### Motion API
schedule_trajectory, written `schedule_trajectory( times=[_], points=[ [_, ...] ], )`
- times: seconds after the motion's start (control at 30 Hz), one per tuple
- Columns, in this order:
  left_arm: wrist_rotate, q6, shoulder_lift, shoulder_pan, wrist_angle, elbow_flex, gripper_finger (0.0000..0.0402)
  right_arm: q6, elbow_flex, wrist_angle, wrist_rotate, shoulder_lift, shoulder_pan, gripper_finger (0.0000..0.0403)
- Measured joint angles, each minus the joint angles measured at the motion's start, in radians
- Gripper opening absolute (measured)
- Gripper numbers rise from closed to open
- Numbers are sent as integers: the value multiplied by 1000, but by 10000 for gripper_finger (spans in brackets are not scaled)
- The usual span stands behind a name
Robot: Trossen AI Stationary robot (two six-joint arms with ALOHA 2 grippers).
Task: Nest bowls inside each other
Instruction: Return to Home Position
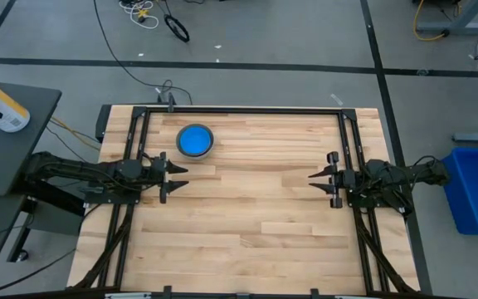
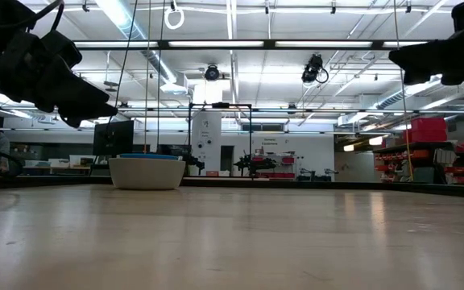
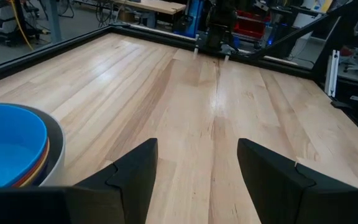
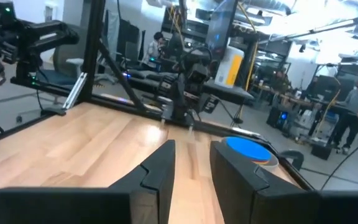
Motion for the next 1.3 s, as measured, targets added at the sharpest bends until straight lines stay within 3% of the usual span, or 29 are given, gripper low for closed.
schedule_trajectory(
  times=[0.23,0.53,0.8,0.93,1.1,1.3],
  points=[
    [0,-2,0,0,-11,0,229,11,0,-15,88,-1,6,109],
    [23,-1,0,0,-11,0,229,66,0,-32,69,7,6,112],
    [71,-6,0,-1,-10,0,229,138,0,-37,60,124,6,110],
    [49,27,-1,-1,67,-1,229,170,0,-37,58,152,6,112],
    [132,107,-2,-29,171,-1,229,171,0,-36,58,141,6,109],
    [70,91,-81,-42,38,-1,229,172,0,-36,25,138,6,112]
  ],
)
